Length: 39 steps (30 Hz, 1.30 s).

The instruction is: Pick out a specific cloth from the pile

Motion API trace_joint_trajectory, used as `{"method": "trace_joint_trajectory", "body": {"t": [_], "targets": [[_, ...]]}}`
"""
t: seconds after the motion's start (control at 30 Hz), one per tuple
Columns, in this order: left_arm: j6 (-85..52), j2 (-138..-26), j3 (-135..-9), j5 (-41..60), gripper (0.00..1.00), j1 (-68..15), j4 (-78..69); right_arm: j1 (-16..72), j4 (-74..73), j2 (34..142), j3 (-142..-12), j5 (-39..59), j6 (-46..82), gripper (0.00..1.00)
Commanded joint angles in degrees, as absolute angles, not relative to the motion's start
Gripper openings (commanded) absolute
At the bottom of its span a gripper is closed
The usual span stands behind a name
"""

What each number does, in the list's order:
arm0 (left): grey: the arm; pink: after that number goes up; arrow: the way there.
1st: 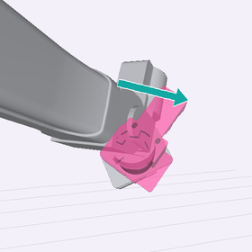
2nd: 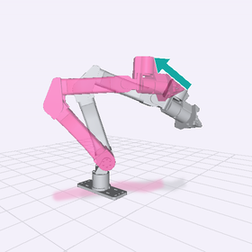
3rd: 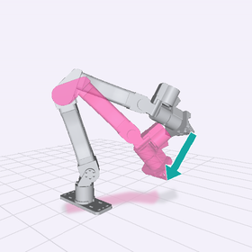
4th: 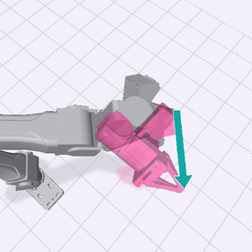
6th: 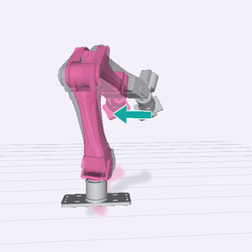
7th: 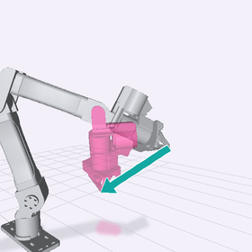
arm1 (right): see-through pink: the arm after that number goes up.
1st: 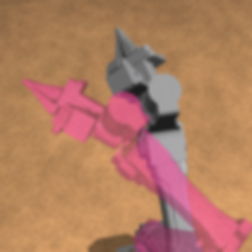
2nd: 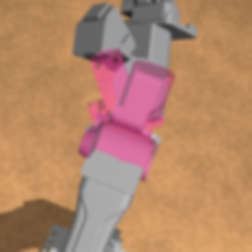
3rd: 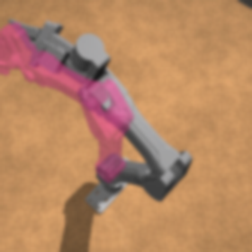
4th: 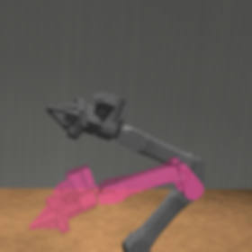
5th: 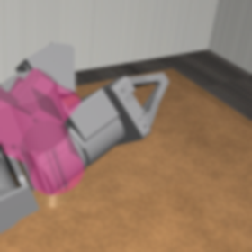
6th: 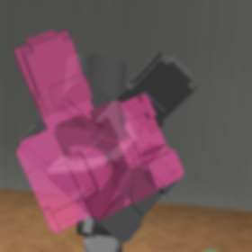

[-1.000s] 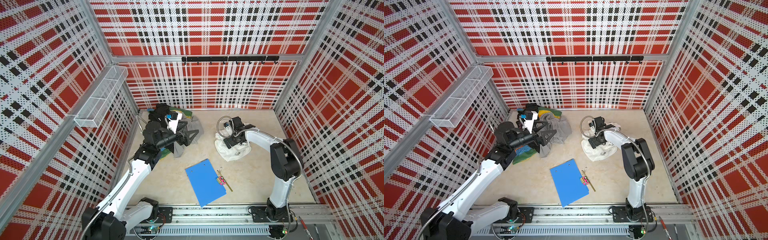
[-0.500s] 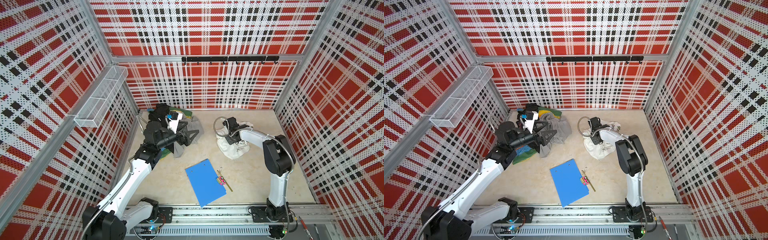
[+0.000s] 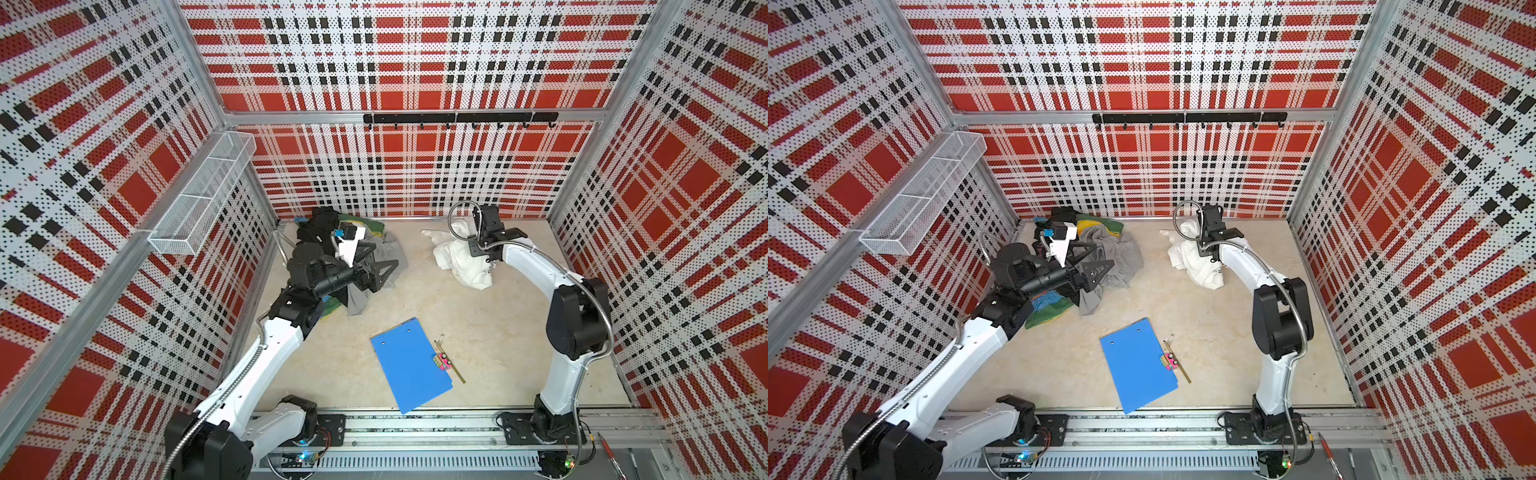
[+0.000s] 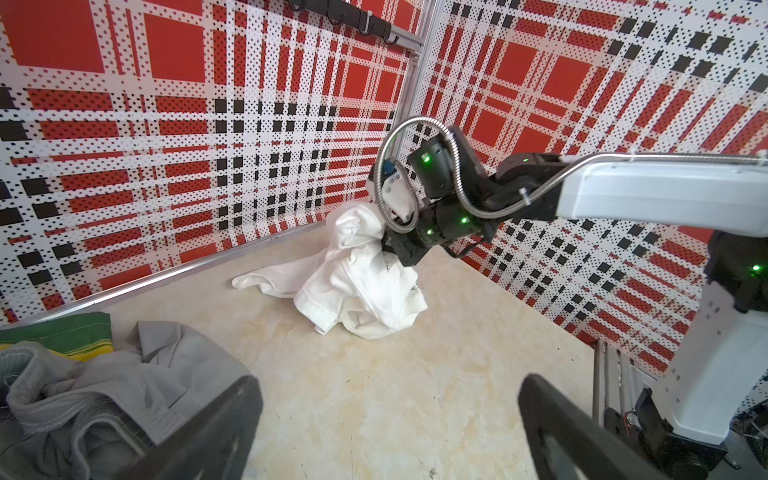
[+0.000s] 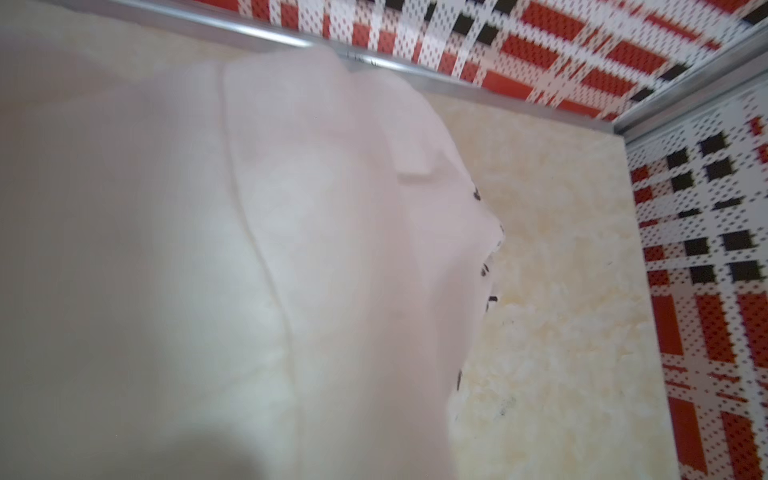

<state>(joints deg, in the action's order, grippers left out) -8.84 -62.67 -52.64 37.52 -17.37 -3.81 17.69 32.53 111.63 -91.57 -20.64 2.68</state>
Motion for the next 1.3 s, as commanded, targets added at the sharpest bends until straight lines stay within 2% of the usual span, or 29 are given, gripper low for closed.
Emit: {"method": "trace_joint_trajectory", "body": {"t": [0.0, 0.17, 0.4, 0.6, 0.77, 0.87, 0.97, 1.07, 1.2, 1.27], "targets": [[-9.2, -62.1, -52.3, 38.2, 0.99, -17.7, -4.6, 18.5, 32.3, 117.2, -92.8, -19.9, 5.9, 0.09], [-9.1, -61.8, -52.2, 37.8, 0.99, -17.7, -4.6, 18.6, 33.1, 121.5, -92.2, -20.2, 7.7, 0.08], [-9.3, -61.9, -52.3, 38.0, 0.99, -17.3, -4.6, 16.4, 34.8, 118.6, -88.8, -24.7, 12.0, 0.13], [-9.5, -62.1, -52.3, 38.2, 0.99, -16.9, -4.7, 15.2, 31.5, 115.7, -85.6, -20.1, 12.5, 0.28], [-9.6, -62.3, -52.3, 38.2, 0.99, -16.9, -4.7, 16.1, 29.1, 116.2, -89.2, -14.9, 10.0, 0.37], [-9.4, -62.1, -52.1, 37.8, 0.99, -16.8, -4.7, 16.1, 28.8, 115.8, -90.6, -10.5, 9.5, 0.50], [-8.9, -61.9, -51.9, 36.8, 0.99, -16.8, -4.7, 16.5, 25.5, 111.3, -86.5, -10.1, 9.6, 0.68], [-8.8, -62.3, -51.9, 36.6, 0.99, -16.4, -4.5, 16.7, 23.1, 104.4, -81.1, -10.5, 10.1, 0.79], [-8.7, -62.5, -51.8, 35.8, 0.99, -15.7, -4.4, 16.9, 18.0, 92.0, -71.7, -9.9, 10.8, 1.00], [-8.4, -62.5, -51.7, 35.5, 0.99, -15.5, -4.5, 16.9, 15.6, 86.2, -67.5, -10.4, 11.8, 1.00]]}}
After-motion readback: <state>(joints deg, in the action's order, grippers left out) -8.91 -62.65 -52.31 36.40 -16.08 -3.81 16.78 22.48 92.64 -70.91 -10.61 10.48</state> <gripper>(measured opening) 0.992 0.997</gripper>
